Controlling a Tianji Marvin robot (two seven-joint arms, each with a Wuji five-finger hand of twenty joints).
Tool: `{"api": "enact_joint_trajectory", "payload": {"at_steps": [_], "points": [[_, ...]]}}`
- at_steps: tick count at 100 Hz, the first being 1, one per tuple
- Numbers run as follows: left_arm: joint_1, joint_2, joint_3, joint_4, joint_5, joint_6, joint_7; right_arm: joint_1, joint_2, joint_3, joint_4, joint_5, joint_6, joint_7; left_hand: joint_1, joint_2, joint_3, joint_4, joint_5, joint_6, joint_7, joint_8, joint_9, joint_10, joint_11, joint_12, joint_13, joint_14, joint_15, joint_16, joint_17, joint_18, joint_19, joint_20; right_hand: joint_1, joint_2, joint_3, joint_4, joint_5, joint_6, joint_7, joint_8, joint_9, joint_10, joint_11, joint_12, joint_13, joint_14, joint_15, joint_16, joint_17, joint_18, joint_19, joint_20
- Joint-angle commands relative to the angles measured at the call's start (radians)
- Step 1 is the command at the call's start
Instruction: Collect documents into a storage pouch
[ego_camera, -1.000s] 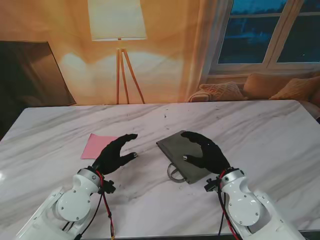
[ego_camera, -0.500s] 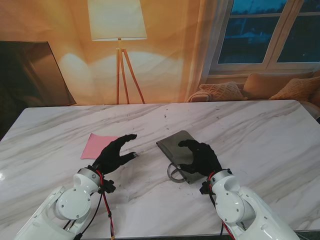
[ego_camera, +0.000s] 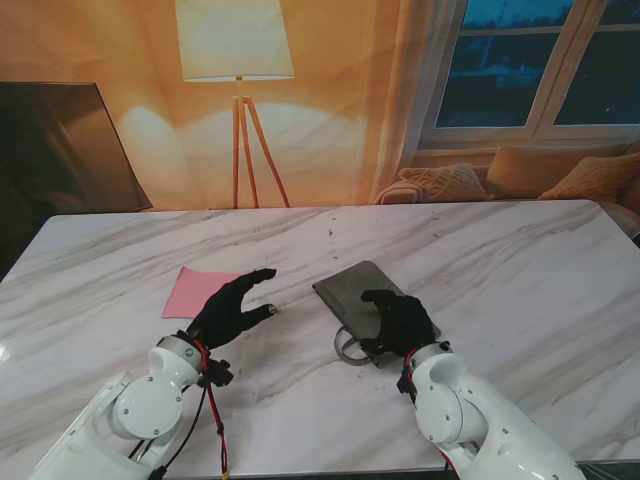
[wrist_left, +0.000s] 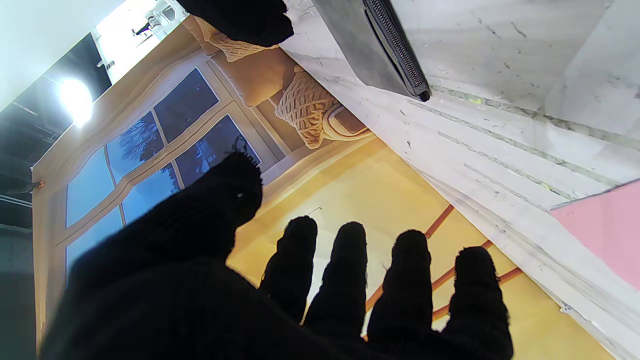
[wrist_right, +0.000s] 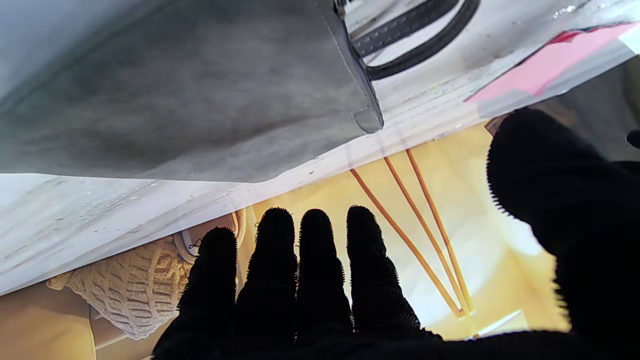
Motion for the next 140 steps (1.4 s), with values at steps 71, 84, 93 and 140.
{"api": "enact_joint_trajectory", "payload": {"at_steps": [71,84,93,140], "points": [[-0.001,-0.005,0.005,0.000,-0.013,0.005,-0.019,0.103,0.020,-0.162,0.082,-0.123,0.100,0.077,-0.023,-0.003,-0.036,-0.003,0.032,-0.024,0.003,0.010,0.026,0.003,-0.001,0.020,0.007,0.015,0.008,0.015,0.004,-0.010,-0.012,0.037,0.023,-0.117,0.108,-0.047,0.038,0.046,0.028,-0.014,-0.040,0.039,0.064,0.022,0.015,0.033,0.222,0.157,-0.014,0.041,0.540,0.302],[-0.002,-0.005,0.006,0.001,-0.016,0.005,-0.020,0.135,0.011,-0.194,0.116,-0.119,0.125,0.050,-0.023,-0.002,-0.037,-0.003,0.033,-0.025,0.004,0.010,0.028,0.006,-0.002,0.020,0.006,0.015,0.007,0.016,0.003,-0.011,-0.013,0.038,0.032,-0.118,0.115,-0.048,0.026,0.058,0.053,-0.023,-0.041,0.048,0.064,0.018,0.004,0.030,0.312,0.215,-0.022,0.030,0.648,0.348],[-0.003,-0.005,0.006,0.001,-0.016,0.005,-0.021,0.151,0.011,-0.210,0.127,-0.127,0.137,0.054,-0.023,-0.002,-0.038,-0.003,0.034,-0.024,0.004,0.010,0.030,0.007,-0.002,0.021,0.007,0.018,0.008,0.016,0.004,-0.011,-0.013,0.038,0.029,-0.123,0.117,-0.049,-0.007,0.061,0.047,-0.031,-0.045,0.049,0.050,0.011,-0.013,0.023,0.318,0.222,-0.034,0.025,0.654,0.349],[0.001,-0.005,0.002,-0.005,-0.018,0.011,-0.023,0.150,0.032,-0.219,0.128,-0.181,0.153,0.107,-0.023,-0.001,-0.042,-0.002,0.047,-0.020,0.008,0.012,0.042,0.012,-0.002,0.023,0.007,0.028,0.011,0.022,0.004,-0.011,-0.013,0.040,0.032,-0.144,0.128,-0.054,-0.040,0.065,-0.008,-0.043,-0.042,0.040,-0.065,-0.029,-0.087,0.000,0.087,0.061,-0.065,0.046,0.225,0.061]]}}
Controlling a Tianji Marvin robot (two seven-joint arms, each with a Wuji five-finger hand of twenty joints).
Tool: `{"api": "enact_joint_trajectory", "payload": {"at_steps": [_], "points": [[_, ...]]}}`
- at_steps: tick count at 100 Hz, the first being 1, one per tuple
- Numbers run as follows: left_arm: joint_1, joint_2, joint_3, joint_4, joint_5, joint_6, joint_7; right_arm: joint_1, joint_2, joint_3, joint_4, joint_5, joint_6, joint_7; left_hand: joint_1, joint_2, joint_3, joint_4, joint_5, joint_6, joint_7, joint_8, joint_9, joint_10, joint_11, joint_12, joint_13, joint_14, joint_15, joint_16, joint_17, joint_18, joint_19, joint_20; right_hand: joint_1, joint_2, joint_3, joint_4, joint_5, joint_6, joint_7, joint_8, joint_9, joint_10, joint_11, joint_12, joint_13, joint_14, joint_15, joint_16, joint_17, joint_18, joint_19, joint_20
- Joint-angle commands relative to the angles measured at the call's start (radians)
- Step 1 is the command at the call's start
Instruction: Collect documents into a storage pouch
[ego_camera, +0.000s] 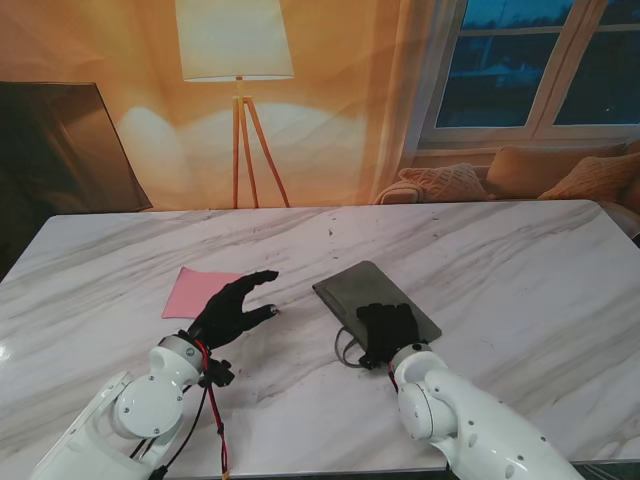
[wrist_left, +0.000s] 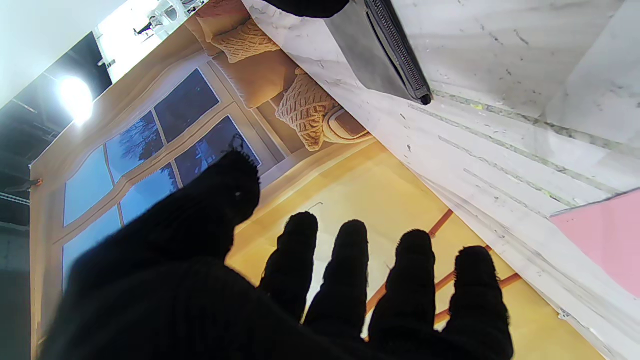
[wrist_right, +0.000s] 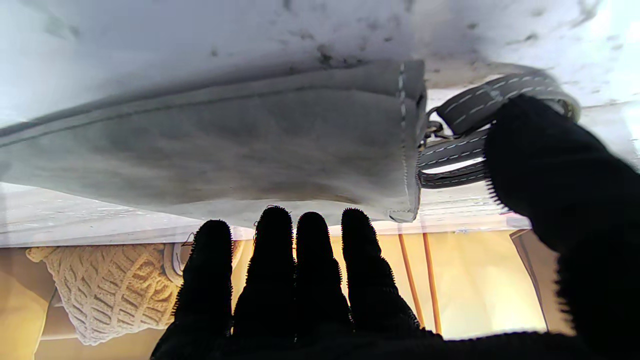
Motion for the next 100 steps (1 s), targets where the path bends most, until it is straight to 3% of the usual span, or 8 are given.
{"api": "enact_joint_trajectory", "payload": {"at_steps": [1,48,82,90,100], "points": [[0.004,-0.004,-0.001,-0.005,-0.004,0.005,-0.015,-0.013,0.009,0.007,-0.003,-0.012,0.004,0.011,-0.023,-0.001,-0.021,-0.002,0.017,-0.019,0.006,-0.001,0.029,-0.002,-0.004,0.015,0.007,-0.002,0.011,0.009,0.004,-0.012,-0.013,0.016,0.013,-0.030,0.055,-0.028,-0.040,0.014,-0.018,0.000,-0.042,0.002,-0.014,-0.011,-0.034,-0.012,-0.026,-0.013,-0.012,0.004,-0.027,-0.023],[0.002,-0.003,0.002,-0.005,-0.010,0.010,-0.023,-0.058,0.020,0.066,-0.028,-0.060,0.005,0.017,-0.021,0.003,-0.026,-0.002,0.032,-0.015,0.010,0.001,0.039,0.003,-0.003,0.017,0.010,0.002,0.012,0.011,0.011,-0.009,-0.009,0.020,0.016,-0.019,0.049,-0.028,-0.040,0.007,-0.025,0.006,-0.042,0.000,-0.023,-0.011,-0.032,-0.012,-0.035,-0.021,0.001,0.005,-0.051,-0.034],[0.005,-0.003,-0.001,-0.008,-0.011,0.012,-0.023,-0.051,0.022,0.040,-0.019,-0.065,0.011,0.023,-0.021,0.005,-0.029,-0.002,0.043,-0.014,0.013,0.002,0.046,0.006,-0.002,0.018,0.012,0.003,0.013,0.012,0.015,-0.007,-0.005,0.026,0.015,-0.026,0.052,-0.028,-0.050,0.019,-0.036,0.010,-0.044,0.018,-0.048,-0.023,-0.017,-0.001,-0.033,-0.021,0.034,0.027,-0.045,-0.027],[0.005,-0.003,-0.001,-0.008,-0.011,0.012,-0.024,-0.040,0.019,0.022,-0.005,-0.060,0.024,0.015,-0.021,0.007,-0.030,-0.002,0.044,-0.013,0.013,0.002,0.048,0.008,-0.002,0.018,0.012,0.004,0.013,0.012,0.016,-0.007,-0.004,0.027,0.041,-0.020,0.056,-0.028,-0.067,0.020,-0.034,0.019,-0.042,0.027,-0.042,-0.022,0.017,0.024,-0.015,-0.013,0.085,0.058,0.017,0.006],[0.005,-0.003,-0.002,-0.009,-0.012,0.013,-0.025,-0.028,0.016,0.006,0.016,-0.056,0.035,0.001,-0.021,0.007,-0.031,-0.002,0.045,-0.013,0.014,0.002,0.049,0.008,-0.003,0.019,0.012,0.004,0.013,0.012,0.016,-0.007,-0.004,0.028,0.114,-0.016,0.078,-0.015,-0.080,0.016,-0.025,0.034,-0.042,0.048,0.006,-0.010,0.150,0.129,0.053,0.016,0.176,0.116,0.217,0.070]]}}
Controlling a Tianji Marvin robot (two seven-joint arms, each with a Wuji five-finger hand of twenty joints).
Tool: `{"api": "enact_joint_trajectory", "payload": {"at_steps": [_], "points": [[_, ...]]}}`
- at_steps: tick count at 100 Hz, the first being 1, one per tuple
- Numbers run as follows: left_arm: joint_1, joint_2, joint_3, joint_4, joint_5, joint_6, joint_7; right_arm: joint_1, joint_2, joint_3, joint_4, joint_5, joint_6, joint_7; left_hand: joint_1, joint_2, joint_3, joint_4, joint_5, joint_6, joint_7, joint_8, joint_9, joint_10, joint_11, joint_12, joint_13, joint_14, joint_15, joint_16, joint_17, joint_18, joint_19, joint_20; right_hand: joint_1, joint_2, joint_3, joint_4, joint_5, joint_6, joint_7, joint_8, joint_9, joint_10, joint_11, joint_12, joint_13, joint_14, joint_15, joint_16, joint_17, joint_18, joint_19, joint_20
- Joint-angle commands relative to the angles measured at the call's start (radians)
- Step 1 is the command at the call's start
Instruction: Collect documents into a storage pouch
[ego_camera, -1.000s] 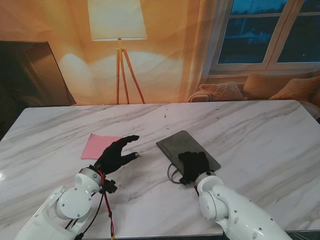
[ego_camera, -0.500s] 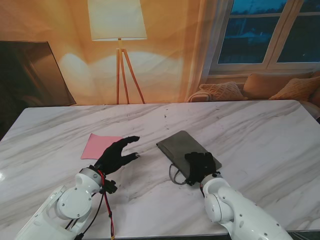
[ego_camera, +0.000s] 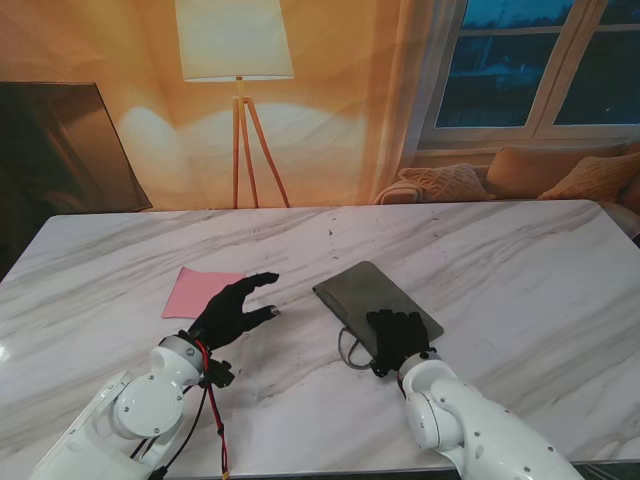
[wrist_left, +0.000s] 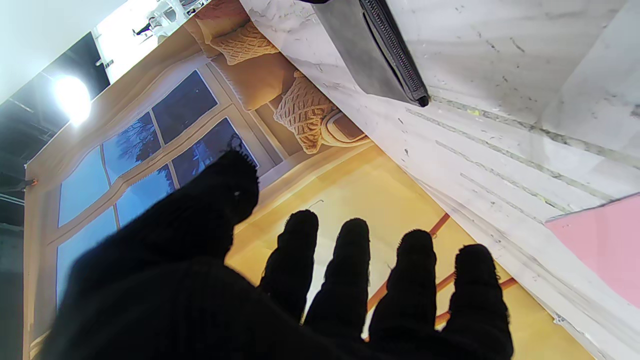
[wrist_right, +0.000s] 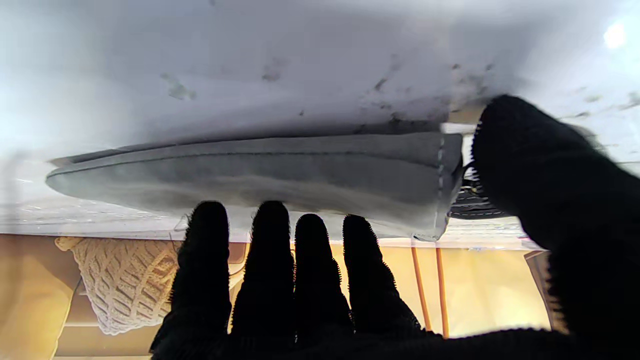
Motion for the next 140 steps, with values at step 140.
{"api": "enact_joint_trajectory", "payload": {"at_steps": [140], "points": [[-0.009,-0.005,0.008,-0.022,-0.019,0.004,-0.017,-0.041,-0.056,0.176,-0.037,0.139,-0.104,-0.160,-0.001,0.016,-0.017,-0.002,0.073,0.013,0.019,0.004,0.062,0.026,0.012,0.024,0.035,0.014,0.038,0.024,0.039,-0.043,-0.007,0.020,0.487,0.396,-0.084,-0.084,0.864,-0.222,0.545,-0.144,0.840,0.052,0.401,0.231,0.912,0.012,0.904,0.248,0.985,-0.100,1.126,-0.079]]}}
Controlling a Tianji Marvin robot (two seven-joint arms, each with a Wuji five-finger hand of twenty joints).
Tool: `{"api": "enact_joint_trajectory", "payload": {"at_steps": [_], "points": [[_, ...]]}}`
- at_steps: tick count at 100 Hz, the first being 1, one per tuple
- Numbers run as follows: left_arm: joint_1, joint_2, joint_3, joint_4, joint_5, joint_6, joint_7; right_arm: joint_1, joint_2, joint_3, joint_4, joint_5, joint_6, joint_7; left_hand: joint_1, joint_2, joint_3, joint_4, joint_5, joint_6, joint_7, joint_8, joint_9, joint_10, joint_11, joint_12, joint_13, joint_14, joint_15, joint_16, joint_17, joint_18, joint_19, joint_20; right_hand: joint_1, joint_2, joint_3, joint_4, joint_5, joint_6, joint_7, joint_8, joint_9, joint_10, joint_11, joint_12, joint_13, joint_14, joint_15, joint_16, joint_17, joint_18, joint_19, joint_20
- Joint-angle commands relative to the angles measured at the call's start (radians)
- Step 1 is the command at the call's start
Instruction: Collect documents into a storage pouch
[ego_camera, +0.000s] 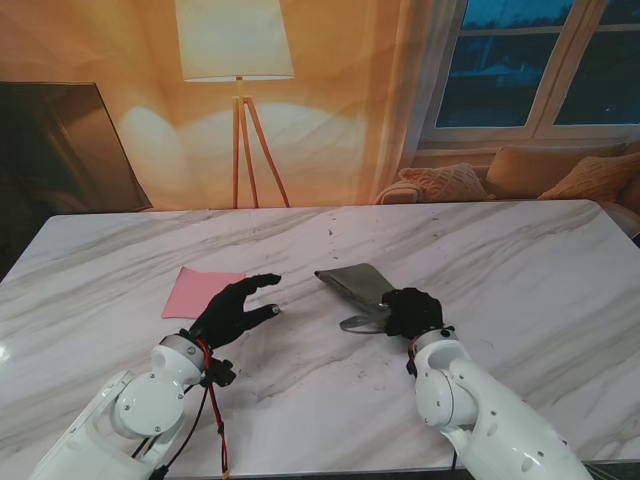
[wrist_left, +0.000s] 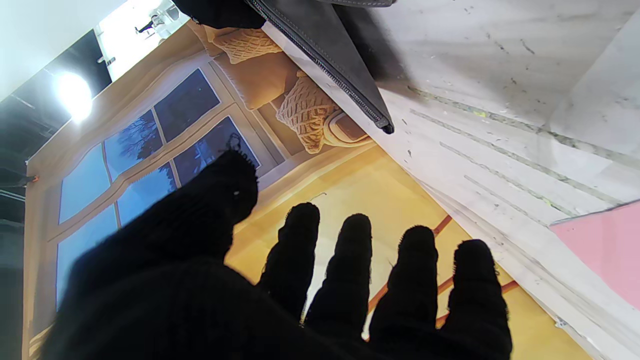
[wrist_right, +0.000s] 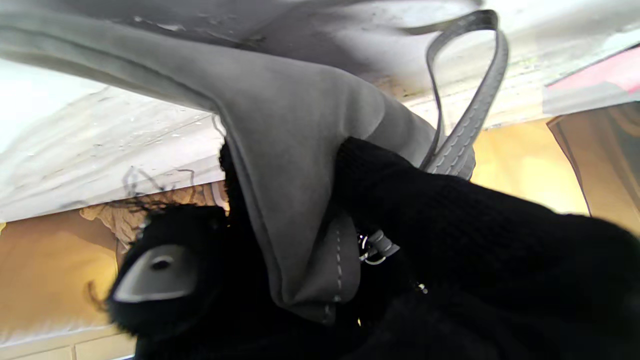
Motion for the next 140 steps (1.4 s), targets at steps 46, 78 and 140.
{"api": "enact_joint_trajectory", "payload": {"at_steps": [46,78,140], "points": [[-0.046,0.006,0.037,-0.017,-0.035,-0.010,-0.082,-0.086,-0.017,0.074,-0.188,0.130,-0.042,0.066,-0.003,0.015,-0.006,-0.003,0.052,0.008,0.039,0.016,0.066,0.048,0.082,0.107,0.128,0.070,0.271,0.240,-0.005,-0.004,0.387,0.134,0.046,0.086,-0.008,0.007,0.150,-0.090,0.109,0.073,0.057,0.048,0.013,0.029,0.137,0.015,0.214,0.049,0.122,-0.097,0.258,-0.057],[-0.046,0.009,0.051,-0.002,-0.035,-0.012,-0.096,-0.137,-0.020,0.104,-0.297,0.210,-0.063,0.094,-0.005,0.009,0.006,-0.004,0.023,0.001,0.038,0.014,0.056,0.068,0.198,0.264,0.168,0.103,0.558,0.464,-0.034,-0.003,0.794,0.034,0.044,0.093,-0.021,0.010,0.150,-0.088,0.101,0.076,0.056,0.046,0.006,0.029,0.114,0.030,0.198,0.033,0.084,-0.093,0.265,-0.072],[-0.099,0.010,0.109,0.049,-0.058,0.016,-0.132,-0.115,-0.029,0.090,-0.278,0.330,-0.058,0.135,-0.012,-0.009,0.029,-0.009,0.117,0.008,0.131,0.056,0.071,0.090,0.311,0.423,0.212,0.113,0.698,0.573,-0.007,0.007,0.928,0.068,0.043,0.091,-0.023,0.010,0.145,-0.068,0.103,0.067,0.053,0.049,-0.003,0.030,0.055,0.047,0.112,0.008,-0.018,-0.045,0.192,-0.077]]}}
